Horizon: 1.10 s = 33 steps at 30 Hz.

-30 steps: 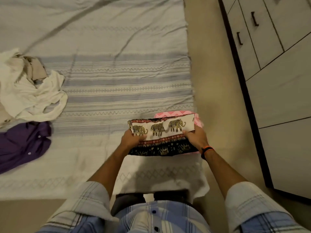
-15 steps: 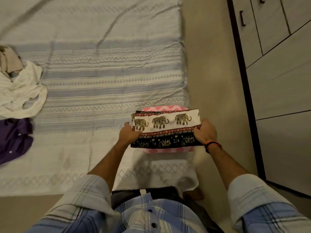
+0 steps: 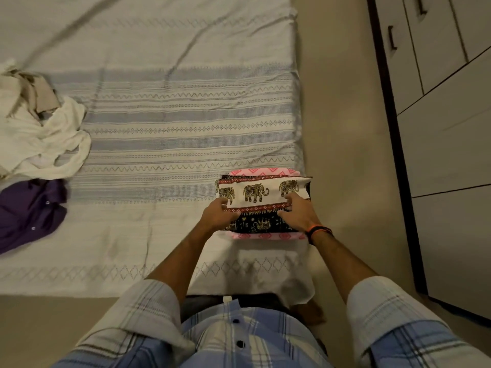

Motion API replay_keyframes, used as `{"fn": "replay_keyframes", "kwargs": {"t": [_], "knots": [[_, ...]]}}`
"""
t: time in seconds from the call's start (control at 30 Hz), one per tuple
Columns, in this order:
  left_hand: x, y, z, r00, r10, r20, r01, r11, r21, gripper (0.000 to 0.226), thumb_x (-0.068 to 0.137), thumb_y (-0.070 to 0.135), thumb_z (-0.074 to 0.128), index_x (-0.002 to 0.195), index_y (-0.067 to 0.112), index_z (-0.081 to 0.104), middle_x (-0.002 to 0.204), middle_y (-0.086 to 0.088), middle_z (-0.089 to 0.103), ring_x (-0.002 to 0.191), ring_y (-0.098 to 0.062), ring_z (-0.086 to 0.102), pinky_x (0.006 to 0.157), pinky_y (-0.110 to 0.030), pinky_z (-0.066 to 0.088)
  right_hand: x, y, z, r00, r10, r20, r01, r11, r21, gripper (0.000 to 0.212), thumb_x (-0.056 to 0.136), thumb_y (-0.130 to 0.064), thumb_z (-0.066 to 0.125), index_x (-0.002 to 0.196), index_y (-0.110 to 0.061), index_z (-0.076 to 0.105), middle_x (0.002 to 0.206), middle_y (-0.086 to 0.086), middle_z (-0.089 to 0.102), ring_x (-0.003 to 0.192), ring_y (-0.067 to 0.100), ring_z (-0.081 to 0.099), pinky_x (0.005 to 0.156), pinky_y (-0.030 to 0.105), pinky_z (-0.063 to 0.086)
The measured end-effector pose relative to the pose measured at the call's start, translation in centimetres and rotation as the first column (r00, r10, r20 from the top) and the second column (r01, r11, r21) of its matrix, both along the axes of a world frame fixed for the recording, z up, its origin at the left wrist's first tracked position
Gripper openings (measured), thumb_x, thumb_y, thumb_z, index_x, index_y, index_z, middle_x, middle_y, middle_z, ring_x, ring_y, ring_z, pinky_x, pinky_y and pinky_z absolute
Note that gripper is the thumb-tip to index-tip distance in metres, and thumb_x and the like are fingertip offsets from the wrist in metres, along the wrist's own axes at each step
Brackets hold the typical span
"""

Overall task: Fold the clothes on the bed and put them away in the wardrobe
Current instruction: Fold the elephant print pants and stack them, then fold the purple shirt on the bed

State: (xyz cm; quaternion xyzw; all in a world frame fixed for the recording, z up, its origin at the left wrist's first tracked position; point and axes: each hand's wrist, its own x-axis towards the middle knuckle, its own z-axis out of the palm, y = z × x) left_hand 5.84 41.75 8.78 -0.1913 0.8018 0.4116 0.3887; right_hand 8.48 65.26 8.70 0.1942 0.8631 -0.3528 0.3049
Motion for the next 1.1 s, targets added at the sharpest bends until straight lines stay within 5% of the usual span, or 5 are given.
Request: {"fn": "replay_keyframes", "kwargs": {"t": [0.43, 1.1], "knots": [[5.1, -10.6, 5.1, 0.976, 0.181, -0.124, -0.180, 0.984, 0.016, 0.065, 0.085, 0.024, 0.075, 0.140, 0.008, 0.045, 0.138, -0.013, 0.054, 0.120, -0.028, 0.057, 0.103, -0.044, 0.048, 1.2, -11.5, 5.7, 0.970, 0.164, -0.180, -0.176, 0.983, -0.057, 0.053, 0.087, -0.019, 0.071, 0.135, -0.007, 0.052, 0.133, 0.012, 0.059, 0.112, 0.028, 0.061, 0.096, 0.041, 0.053], [18.7, -45.5, 8.2, 0.810, 0.541, -0.226, -0.551, 0.834, 0.022, 0.052, 0.086, 0.022, 0.073, 0.131, 0.009, 0.053, 0.128, -0.010, 0.059, 0.108, -0.023, 0.060, 0.096, -0.040, 0.052, 6.8, -48.2, 8.3, 0.883, 0.402, -0.242, -0.450, 0.871, -0.196, 0.040, 0.087, -0.018, 0.073, 0.123, -0.011, 0.057, 0.120, 0.007, 0.062, 0.090, 0.017, 0.062, 0.081, 0.023, 0.048]]}}
